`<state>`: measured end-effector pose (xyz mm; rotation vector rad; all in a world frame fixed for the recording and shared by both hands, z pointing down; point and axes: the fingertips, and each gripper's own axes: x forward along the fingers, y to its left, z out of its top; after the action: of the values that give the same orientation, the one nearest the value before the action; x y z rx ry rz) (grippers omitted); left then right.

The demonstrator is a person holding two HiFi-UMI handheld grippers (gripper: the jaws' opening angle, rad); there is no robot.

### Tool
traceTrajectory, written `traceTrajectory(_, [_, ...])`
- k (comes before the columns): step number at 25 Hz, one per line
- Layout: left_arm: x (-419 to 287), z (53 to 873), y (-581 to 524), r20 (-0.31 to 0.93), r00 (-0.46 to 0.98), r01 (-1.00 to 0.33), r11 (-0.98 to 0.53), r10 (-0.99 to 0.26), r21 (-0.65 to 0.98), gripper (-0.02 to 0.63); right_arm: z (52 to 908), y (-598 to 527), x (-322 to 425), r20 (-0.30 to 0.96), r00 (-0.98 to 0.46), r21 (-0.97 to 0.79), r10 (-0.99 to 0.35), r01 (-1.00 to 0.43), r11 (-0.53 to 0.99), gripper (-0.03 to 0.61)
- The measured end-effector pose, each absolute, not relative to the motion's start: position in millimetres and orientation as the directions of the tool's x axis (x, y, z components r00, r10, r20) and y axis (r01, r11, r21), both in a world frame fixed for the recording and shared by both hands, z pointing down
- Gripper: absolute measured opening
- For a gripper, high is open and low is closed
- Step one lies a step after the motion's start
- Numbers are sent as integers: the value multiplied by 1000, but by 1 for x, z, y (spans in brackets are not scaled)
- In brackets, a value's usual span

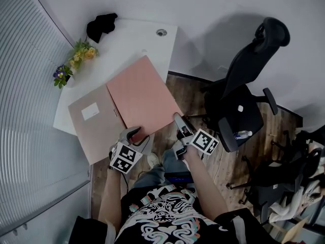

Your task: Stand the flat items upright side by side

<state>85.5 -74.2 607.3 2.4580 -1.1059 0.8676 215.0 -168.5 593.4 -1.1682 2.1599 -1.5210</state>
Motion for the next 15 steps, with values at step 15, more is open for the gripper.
traceTrajectory(15, [90, 602, -80, 613, 540, -767, -637, -576, 78, 186, 563, -176, 212, 225, -648, -808, -728, -541, 233, 270])
